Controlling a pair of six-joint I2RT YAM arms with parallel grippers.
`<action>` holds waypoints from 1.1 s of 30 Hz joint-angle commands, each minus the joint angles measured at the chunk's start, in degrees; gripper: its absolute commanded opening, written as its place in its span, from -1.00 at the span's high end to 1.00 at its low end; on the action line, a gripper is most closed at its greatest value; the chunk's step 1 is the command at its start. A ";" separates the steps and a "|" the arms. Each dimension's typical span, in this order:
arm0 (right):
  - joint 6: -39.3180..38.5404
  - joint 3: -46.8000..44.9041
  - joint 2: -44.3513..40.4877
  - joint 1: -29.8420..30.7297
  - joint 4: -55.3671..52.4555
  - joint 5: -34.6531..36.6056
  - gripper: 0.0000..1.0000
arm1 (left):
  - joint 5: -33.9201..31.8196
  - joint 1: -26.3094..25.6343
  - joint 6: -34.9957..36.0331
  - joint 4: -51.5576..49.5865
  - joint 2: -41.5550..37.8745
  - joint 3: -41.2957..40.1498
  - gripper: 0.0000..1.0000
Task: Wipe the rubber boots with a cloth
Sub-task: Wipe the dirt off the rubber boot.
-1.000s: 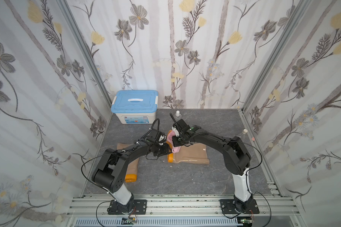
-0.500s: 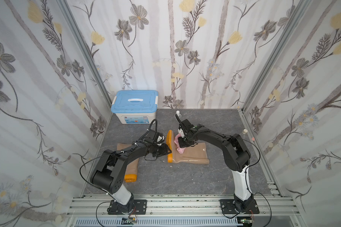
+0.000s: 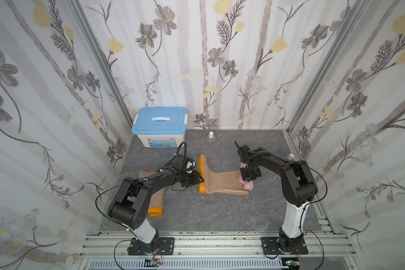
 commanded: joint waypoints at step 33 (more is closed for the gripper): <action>-0.42 -1.95 -5.43 8.71 3.55 -3.11 1.00 | -8.53 0.66 0.46 -5.72 1.37 -0.41 0.04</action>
